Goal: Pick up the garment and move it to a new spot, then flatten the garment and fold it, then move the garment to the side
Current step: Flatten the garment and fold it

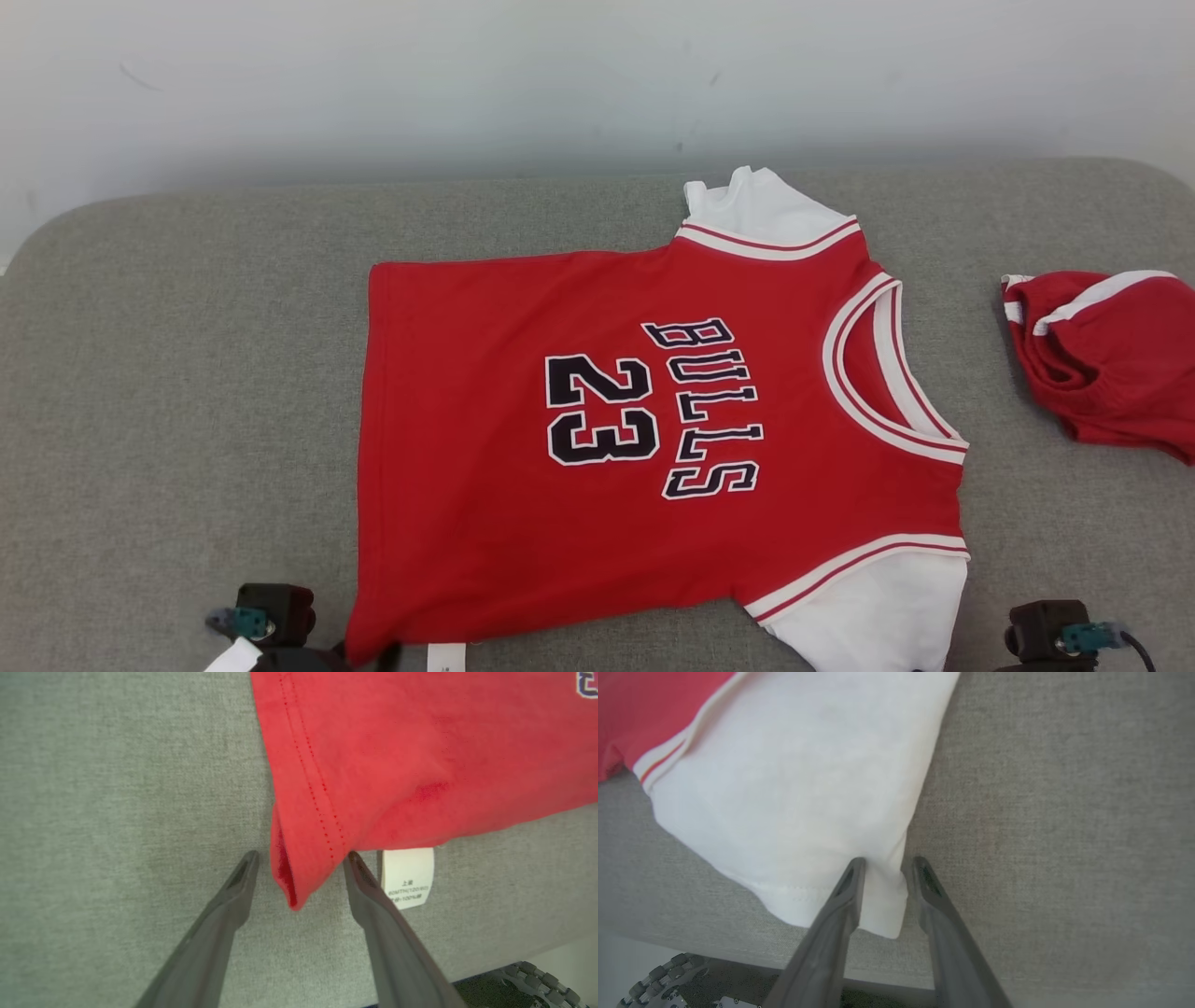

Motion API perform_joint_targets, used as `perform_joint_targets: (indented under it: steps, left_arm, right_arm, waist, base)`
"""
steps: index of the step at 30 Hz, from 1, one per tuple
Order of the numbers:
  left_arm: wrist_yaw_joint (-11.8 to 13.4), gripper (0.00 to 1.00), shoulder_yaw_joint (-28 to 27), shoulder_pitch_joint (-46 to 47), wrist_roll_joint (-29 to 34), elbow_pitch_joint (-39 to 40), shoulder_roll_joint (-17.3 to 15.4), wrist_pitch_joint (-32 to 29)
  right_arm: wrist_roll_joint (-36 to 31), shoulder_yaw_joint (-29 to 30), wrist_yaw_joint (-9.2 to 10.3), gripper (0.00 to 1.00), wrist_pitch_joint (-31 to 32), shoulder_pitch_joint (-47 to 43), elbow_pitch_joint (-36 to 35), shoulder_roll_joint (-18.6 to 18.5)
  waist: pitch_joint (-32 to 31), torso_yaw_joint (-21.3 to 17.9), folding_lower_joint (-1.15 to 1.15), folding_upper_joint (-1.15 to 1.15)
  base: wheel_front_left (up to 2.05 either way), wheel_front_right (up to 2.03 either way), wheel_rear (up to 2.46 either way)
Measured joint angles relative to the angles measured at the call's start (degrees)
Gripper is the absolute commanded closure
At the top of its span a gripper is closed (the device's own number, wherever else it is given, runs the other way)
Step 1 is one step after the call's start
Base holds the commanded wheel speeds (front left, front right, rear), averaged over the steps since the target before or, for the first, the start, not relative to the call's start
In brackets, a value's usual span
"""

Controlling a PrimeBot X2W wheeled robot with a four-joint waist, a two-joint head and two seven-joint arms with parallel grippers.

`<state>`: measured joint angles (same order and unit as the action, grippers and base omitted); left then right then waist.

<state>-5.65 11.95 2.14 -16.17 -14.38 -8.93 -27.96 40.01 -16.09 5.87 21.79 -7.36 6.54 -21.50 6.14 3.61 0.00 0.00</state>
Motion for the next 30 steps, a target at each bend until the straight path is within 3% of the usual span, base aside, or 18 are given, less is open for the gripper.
perform_joint_targets:
  steps: [2, 5, 6, 13, 25, 30]
  left_arm:
    - [0.0, 0.66, -0.1, 0.5, 0.0, -0.6, -0.2, -0.2]
    - [-0.2, 0.96, -0.2, 0.6, 0.0, -0.9, -0.2, -0.1]
    - [-0.4, 1.00, -0.1, 0.5, 0.0, -0.5, -0.2, 0.1]
    - [-0.4, 1.00, -0.4, -2.2, 0.1, 4.5, -1.0, 1.9]
    - [-0.4, 1.00, -1.2, -6.9, -0.5, 14.2, -2.0, 2.8]
    - [-0.4, 1.00, -2.3, -6.3, -0.5, 16.5, -2.6, 2.8]
  right_arm:
    - [0.3, -0.3, -0.42, 1.00, 0.5, 0.6, 0.3, 0.2]
    - [1.4, -0.2, -1.29, 1.00, 1.0, 1.0, 0.6, 0.5]
    - [1.5, 0.0, -1.35, 1.00, 1.0, 1.0, 0.6, 0.5]
    - [3.9, 3.4, -2.47, 1.00, 1.1, 0.2, -2.5, -1.8]
    - [13.9, 9.3, -5.44, 1.00, 1.4, -5.5, -13.3, -2.7]
    - [15.0, 12.0, -5.59, 1.00, 1.4, -3.8, -16.0, -4.1]
  waist:
    - [0.0, 0.0, 0.00, 0.00]
    - [-0.6, -0.1, 0.00, 0.00]
    - [-0.9, -0.2, 0.00, 0.00]
    - [-1.8, -0.2, 0.00, 0.00]
    - [-3.2, -0.2, 0.00, 0.00]
    - [-3.2, -0.7, 0.00, 0.00]
  base:
    - [0.00, 0.00, 0.00]
    - [0.00, 0.00, 0.00]
    - [0.00, 0.00, 0.00]
    - [0.00, 0.00, 0.00]
    - [0.00, 0.00, 0.00]
    - [0.00, 0.00, 0.00]
